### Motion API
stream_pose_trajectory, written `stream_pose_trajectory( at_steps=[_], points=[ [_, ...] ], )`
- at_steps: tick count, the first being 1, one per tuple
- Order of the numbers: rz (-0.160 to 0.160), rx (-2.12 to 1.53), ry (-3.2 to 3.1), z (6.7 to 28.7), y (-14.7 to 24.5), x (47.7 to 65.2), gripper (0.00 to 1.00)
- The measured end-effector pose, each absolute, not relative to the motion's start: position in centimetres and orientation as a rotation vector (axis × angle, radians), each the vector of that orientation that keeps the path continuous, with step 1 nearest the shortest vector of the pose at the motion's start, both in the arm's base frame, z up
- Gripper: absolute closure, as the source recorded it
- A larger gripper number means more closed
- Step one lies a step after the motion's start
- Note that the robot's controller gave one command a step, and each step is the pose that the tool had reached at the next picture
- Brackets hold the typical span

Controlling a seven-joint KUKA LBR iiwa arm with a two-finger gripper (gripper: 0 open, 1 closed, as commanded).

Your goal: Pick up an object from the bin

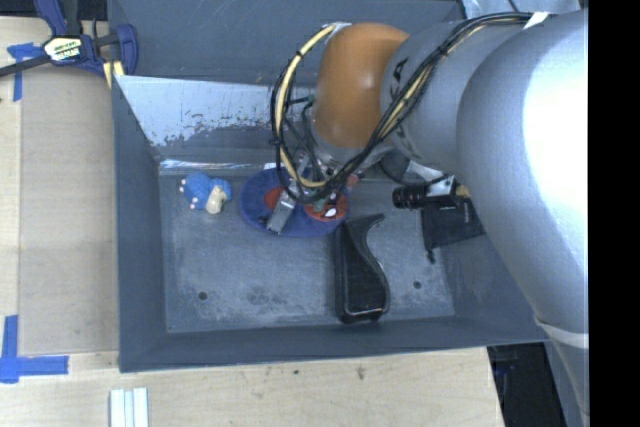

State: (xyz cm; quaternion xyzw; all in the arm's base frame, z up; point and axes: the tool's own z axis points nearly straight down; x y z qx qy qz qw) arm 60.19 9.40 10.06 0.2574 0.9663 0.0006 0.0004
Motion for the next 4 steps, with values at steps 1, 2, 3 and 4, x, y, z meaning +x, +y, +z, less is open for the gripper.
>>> stream_pose_trajectory(
  at_steps=[1, 2, 3, 4],
  points=[
    [0.004, 1.170, 2.916, 7.3, 9.2, 61.2, 0.00],
    [0.005, 1.165, 2.917, 7.4, 9.2, 61.2, 0.00],
    [0.010, 1.162, 2.917, 7.8, 9.3, 61.4, 1.00],
    [0.007, 1.156, 2.912, 16.4, 9.3, 61.6, 1.00]
  ],
)
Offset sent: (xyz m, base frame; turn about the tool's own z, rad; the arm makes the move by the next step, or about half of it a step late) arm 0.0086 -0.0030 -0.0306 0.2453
